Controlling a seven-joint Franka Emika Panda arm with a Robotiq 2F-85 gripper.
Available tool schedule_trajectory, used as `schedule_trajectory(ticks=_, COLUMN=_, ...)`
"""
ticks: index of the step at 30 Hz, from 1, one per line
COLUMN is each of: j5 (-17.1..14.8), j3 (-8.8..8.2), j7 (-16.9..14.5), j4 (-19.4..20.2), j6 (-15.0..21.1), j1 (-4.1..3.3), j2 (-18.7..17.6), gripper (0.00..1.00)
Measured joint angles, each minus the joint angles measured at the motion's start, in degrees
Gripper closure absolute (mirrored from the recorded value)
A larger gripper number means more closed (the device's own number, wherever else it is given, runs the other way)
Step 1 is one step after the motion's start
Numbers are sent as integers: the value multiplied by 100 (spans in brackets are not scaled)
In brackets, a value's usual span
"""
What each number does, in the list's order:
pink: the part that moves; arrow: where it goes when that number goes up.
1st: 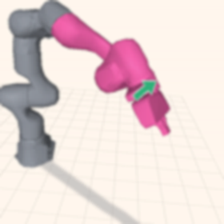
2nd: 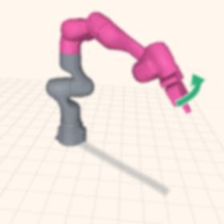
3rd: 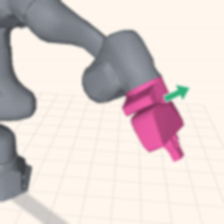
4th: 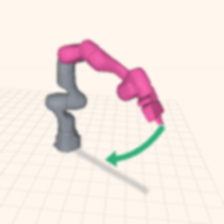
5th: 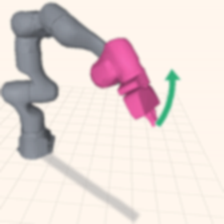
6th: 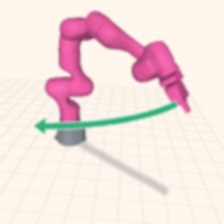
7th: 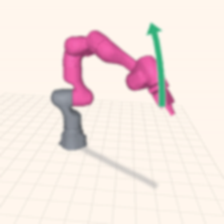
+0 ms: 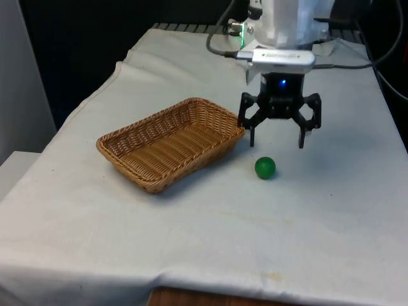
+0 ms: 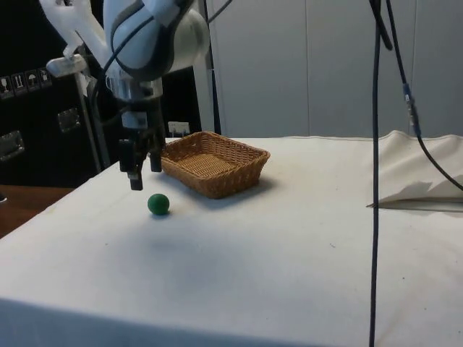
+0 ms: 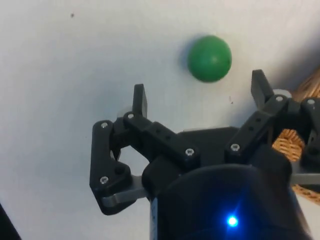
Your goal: Pick up the ball and place it into the basket.
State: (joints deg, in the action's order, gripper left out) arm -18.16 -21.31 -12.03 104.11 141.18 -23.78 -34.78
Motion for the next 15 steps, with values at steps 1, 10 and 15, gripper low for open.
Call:
schedule_trajectory(ticks=1, j5=-69, j3=-17, j7=-57, j4=-23, j6=0, j1=6, j2=-40, gripper=0)
schedule_trajectory(ticks=10, j5=-361, j3=-34, j7=-286, j4=-97, j6=23, j1=23, j2=-246, gripper=0)
schedule_trajectory(ticks=15, j5=-424, j3=-23, j7=-327, j4=-40, j6=34, j1=23, j2=-275, gripper=0)
